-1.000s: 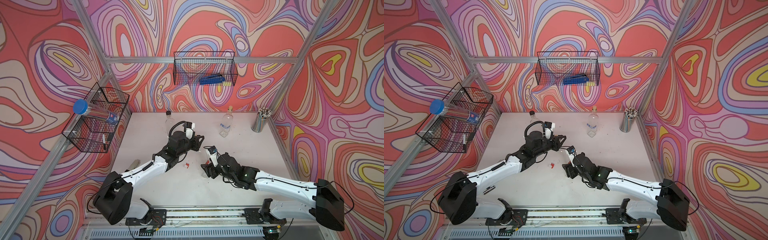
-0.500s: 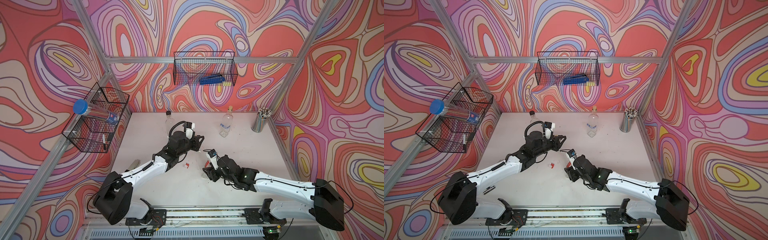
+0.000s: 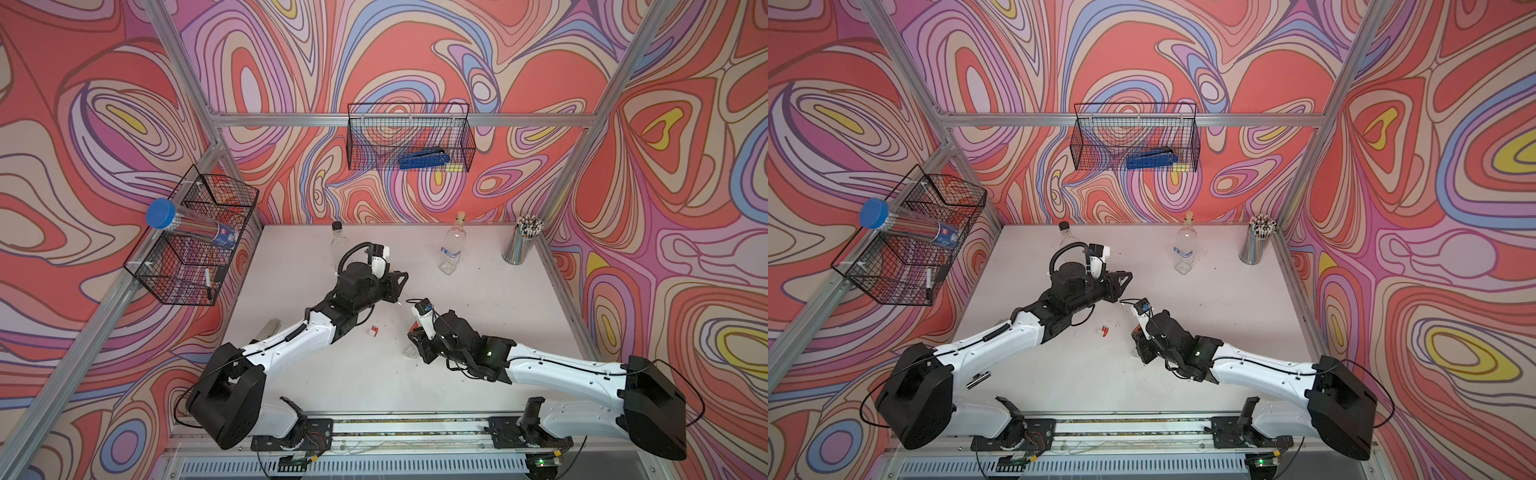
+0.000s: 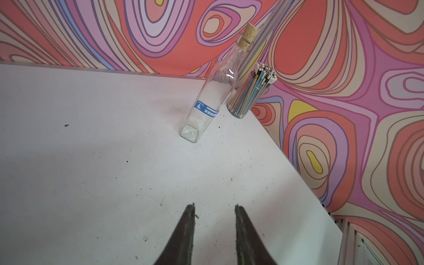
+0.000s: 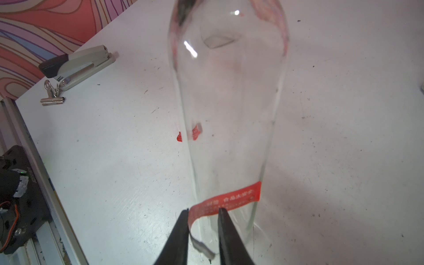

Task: Remove the label from the bottle
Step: Tear open the label from the bottle.

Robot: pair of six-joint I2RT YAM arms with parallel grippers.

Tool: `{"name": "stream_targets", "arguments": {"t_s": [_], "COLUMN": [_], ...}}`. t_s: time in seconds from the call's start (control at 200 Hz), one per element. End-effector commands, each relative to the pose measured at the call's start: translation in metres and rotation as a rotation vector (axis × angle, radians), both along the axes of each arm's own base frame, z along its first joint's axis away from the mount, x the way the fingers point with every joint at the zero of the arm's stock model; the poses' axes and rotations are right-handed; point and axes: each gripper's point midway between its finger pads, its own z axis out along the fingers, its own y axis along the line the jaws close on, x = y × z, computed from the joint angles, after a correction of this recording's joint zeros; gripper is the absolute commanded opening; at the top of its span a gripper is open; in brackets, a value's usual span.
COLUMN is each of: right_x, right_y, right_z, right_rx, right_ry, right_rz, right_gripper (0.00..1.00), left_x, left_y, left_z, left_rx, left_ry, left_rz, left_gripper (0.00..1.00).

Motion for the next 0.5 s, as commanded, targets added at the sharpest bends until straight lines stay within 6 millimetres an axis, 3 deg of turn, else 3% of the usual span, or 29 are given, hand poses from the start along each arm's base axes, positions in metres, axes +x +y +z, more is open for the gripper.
{"name": "stream_targets", "arguments": {"t_s": [0.0, 0.075, 0.135, 0.195, 0.295, 0.496], "right_x": [-0.0029, -0.0033, -0.0037, -0.0039, -0.005, -0.0069], "right_y": [-0.0013, -0.0017, -0.0018, -0.0027, -0.0026, -0.0028], "right_z": [-0.0076, -0.0072, -0.007, -0.0073, -0.007, -0.0073], "right_rx": [-0.006, -0.003, -0.002, -0.003, 0.003, 0.012], "right_ry": [0.01, 0.009, 0.013, 0.014, 0.017, 0.024], "right_rz": [0.001, -0.001, -0.001, -0.003, 0.0, 0.002], "right_gripper": [0.25, 0.28, 0.41, 0.47, 0.47, 0.35], "left_x": [0.0006, 0.0001, 0.0001, 0.0, -0.0003, -0.0007], "left_y": [-0.0004, 0.0, 0.0002, 0.0003, 0.0004, 0.0004], "left_z": [0.0058, 0.0059, 0.0058, 0.0051, 0.0042, 0.0045], "left_rx": [-0.009, -0.009, -0.009, -0.009, -0.01, -0.012], "left_ry": [-0.008, -0.011, -0.012, -0.011, -0.009, -0.011], "left_rz": [0.003, 0.003, 0.003, 0.004, 0.004, 0.003], "left_gripper": [0.0, 0.0, 0.0, 0.0, 0.0, 0.0]}}
